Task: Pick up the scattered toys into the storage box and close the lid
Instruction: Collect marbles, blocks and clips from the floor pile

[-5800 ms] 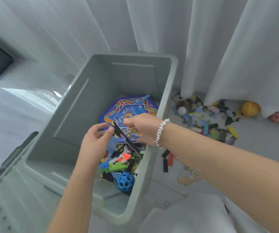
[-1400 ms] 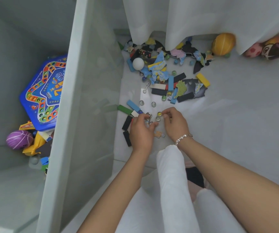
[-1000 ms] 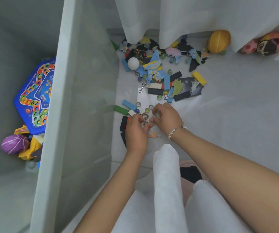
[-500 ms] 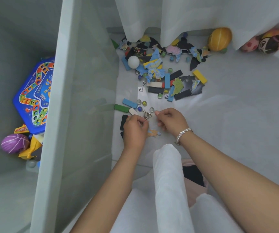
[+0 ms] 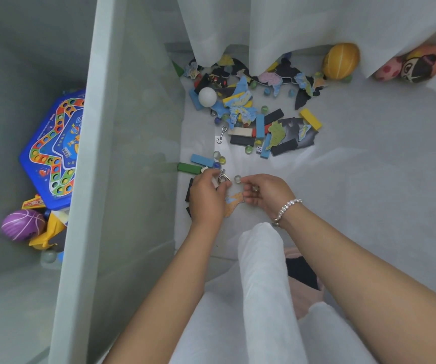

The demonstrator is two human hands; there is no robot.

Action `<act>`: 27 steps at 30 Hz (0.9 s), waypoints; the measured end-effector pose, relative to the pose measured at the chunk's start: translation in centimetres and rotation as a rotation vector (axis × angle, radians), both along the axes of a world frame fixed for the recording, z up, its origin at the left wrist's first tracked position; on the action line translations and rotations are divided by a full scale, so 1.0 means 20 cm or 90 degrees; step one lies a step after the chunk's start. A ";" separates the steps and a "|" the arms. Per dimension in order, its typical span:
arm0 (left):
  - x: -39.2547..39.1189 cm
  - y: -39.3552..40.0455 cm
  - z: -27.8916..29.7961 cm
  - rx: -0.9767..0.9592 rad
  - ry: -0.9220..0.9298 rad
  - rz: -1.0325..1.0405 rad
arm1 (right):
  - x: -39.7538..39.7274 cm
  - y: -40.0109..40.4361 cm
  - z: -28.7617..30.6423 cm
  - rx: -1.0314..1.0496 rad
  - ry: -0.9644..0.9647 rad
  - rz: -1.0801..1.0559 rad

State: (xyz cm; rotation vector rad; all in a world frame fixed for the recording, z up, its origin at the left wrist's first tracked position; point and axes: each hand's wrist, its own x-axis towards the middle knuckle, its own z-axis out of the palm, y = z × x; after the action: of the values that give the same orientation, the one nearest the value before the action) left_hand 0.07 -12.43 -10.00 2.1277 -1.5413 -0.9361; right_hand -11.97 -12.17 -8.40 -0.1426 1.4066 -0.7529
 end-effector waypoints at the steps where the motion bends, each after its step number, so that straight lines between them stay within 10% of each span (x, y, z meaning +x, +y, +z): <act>1: -0.01 -0.01 0.01 0.005 0.002 0.008 | 0.00 0.00 0.00 -0.001 0.002 0.000; 13: -0.03 -0.06 0.16 0.173 0.178 0.117 | 0.00 -0.01 -0.05 -0.026 0.046 -0.065; 27: -0.17 -0.02 0.30 0.013 0.136 -0.095 | 0.01 -0.03 0.03 0.030 -0.321 -0.196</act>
State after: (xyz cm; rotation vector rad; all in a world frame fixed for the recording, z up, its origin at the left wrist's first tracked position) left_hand -3.31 -12.83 -4.07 1.8760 -1.6023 -1.1919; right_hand -11.86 -12.84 -7.88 0.2920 0.9704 -0.9313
